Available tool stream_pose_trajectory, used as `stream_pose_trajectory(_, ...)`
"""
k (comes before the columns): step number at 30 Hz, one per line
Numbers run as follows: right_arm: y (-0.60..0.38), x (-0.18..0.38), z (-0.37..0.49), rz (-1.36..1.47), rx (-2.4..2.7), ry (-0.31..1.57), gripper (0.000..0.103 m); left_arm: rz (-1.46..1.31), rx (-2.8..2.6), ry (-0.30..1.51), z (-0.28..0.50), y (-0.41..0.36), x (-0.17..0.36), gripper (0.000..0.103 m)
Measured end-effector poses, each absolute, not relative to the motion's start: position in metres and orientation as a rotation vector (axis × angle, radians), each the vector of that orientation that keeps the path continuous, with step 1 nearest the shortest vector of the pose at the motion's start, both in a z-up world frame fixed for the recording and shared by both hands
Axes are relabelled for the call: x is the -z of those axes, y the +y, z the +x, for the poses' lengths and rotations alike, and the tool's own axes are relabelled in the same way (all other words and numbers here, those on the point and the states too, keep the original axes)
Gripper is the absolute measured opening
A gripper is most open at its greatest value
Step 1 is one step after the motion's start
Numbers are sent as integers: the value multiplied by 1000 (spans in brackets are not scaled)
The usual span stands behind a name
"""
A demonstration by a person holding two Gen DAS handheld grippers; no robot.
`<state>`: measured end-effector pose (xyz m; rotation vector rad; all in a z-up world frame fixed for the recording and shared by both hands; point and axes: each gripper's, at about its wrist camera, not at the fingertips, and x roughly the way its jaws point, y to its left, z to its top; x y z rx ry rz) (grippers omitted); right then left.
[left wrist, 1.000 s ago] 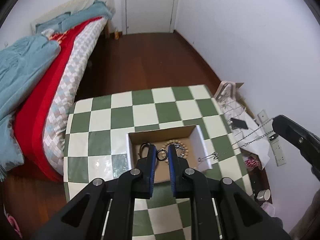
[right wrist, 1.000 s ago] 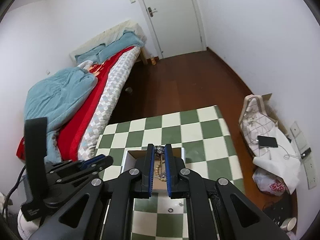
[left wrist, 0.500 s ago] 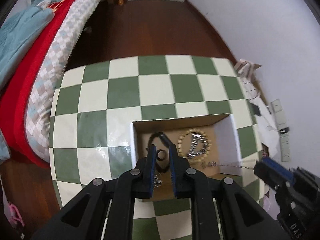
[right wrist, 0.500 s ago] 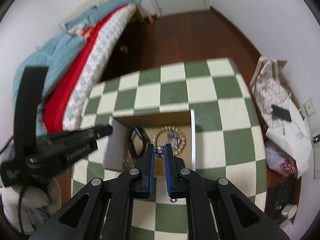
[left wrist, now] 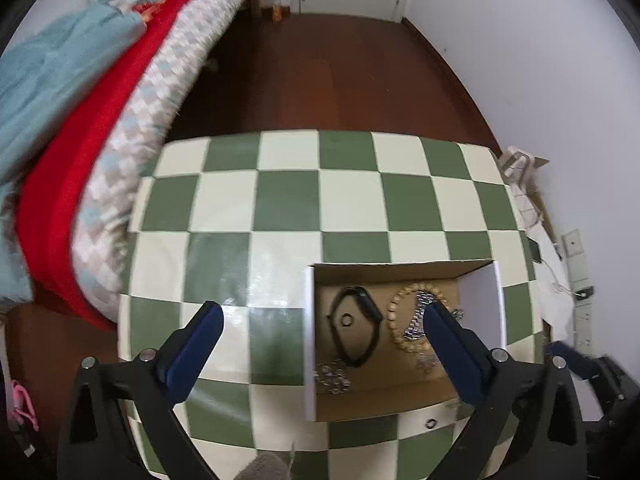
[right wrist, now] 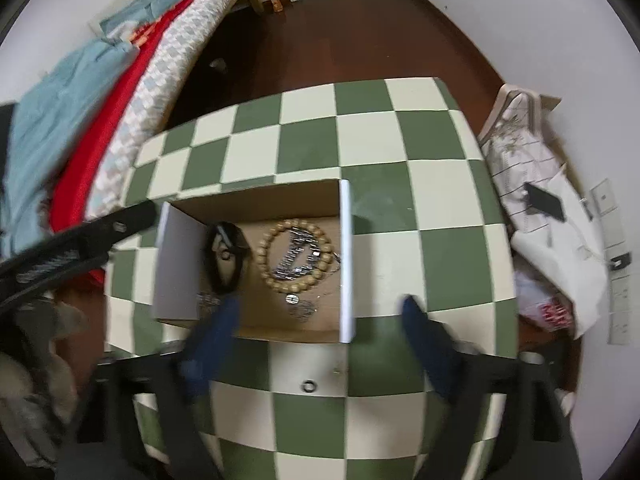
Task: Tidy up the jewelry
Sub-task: 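Carry the chain and ring into the white box and open both tools, then lift both tools up and away from the box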
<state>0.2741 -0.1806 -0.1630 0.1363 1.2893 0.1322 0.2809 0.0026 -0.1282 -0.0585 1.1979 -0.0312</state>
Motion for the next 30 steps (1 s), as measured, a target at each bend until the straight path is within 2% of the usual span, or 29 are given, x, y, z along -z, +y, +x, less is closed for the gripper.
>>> stream_pose_trajectory(2,-177,165,271,88,-105,1292,96,-23,1,1162,273,3,124,102)
stream_pose_trajectory(5,-175,168,267,46,-76,1292,103,20,-27,1124,259,4,120,102)
stream_pose_trajectory(15,-170,156,246,6,-38,1245,103,99,-81,1055,223,7,107,102)
stream_pose_trajectory(30,-166,92,189,-19,-14,1089,103,111,-96,892,154,5,53,102)
